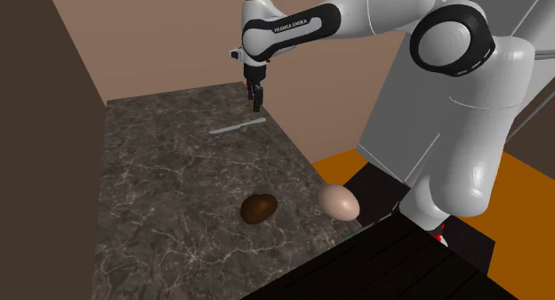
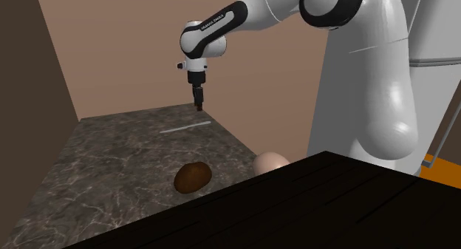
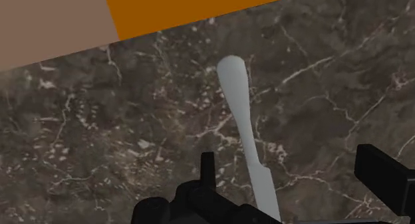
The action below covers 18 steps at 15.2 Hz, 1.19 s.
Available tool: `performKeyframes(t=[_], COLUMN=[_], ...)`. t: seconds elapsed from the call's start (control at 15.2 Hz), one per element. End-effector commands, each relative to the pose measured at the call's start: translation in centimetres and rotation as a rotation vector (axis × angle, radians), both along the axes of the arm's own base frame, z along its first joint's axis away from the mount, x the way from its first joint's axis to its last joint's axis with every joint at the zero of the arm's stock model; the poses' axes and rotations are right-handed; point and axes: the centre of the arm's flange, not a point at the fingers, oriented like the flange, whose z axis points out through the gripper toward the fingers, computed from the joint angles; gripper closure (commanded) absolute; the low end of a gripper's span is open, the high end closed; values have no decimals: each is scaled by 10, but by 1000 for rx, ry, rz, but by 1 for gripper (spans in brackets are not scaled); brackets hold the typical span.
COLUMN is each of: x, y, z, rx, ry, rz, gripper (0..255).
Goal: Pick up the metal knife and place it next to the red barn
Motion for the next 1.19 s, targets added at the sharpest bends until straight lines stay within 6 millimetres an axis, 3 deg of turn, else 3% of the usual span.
performKeyframes(t=[0.0, 0.26, 0.73, 1.12], x=[10, 28, 27, 27], y=[20, 61, 62, 62], z=[-15, -40, -77, -80], rx=[-2, -7, -7, -7], ry=[5, 14, 14, 14], rz=[80, 224, 224, 224], gripper=[0, 0, 0, 0])
